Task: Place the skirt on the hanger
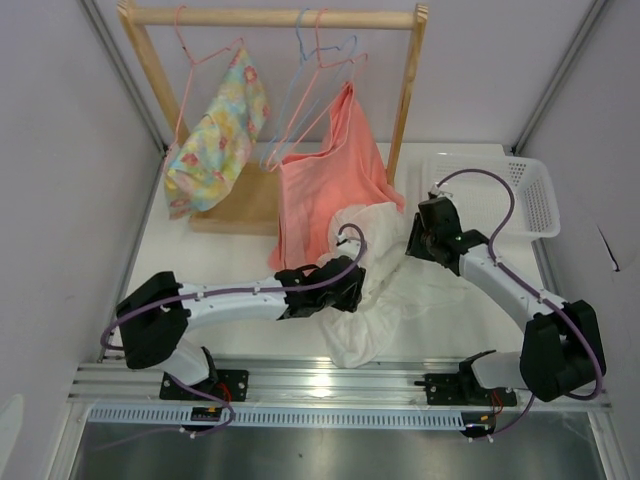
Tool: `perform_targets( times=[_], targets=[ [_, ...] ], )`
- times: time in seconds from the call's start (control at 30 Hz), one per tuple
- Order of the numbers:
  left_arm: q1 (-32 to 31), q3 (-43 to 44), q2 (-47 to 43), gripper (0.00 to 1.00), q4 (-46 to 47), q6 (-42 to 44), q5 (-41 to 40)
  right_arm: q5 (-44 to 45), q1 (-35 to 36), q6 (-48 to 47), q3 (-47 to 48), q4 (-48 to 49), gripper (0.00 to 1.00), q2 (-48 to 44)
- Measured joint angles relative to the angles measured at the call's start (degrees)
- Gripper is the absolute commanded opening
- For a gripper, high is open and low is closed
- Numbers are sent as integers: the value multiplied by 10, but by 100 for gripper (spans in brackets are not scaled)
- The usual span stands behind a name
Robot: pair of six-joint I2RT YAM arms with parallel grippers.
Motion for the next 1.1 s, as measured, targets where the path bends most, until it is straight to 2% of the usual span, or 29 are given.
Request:
perform_targets(
  times=[0.43, 0.6, 0.7, 0.8, 0.9, 0.93, 0.97, 1.07, 1.1],
  targets=[
    [-23, 12, 55, 43, -45, -13, -32, -3, 0, -17, 14, 13, 42, 39],
    [-24, 15, 73, 43, -45, -13, -37, -2, 0, -22, 15, 15, 36, 42],
    [-25, 31, 84, 37, -47, -12, -43, -2, 0, -25, 16, 16, 27, 46],
    [-25, 42, 89, 27, -44, -13, -52, -2, -1, -28, 19, 15, 18, 49],
    [-25, 42, 89, 13, -47, -12, -62, -1, -2, -30, 30, 12, 10, 49],
    [-25, 42, 89, 3, -48, -11, -65, -1, -1, -31, 35, 10, 10, 49],
    [-23, 42, 89, 0, -48, -10, -68, -1, -1, -31, 40, 8, 8, 49],
    [-18, 42, 87, 1, -53, -3, -70, -1, -2, -32, 55, 0, 7, 47],
    [-16, 42, 85, 7, -55, -2, -70, -1, -1, -33, 58, -1, 7, 45]
  ],
)
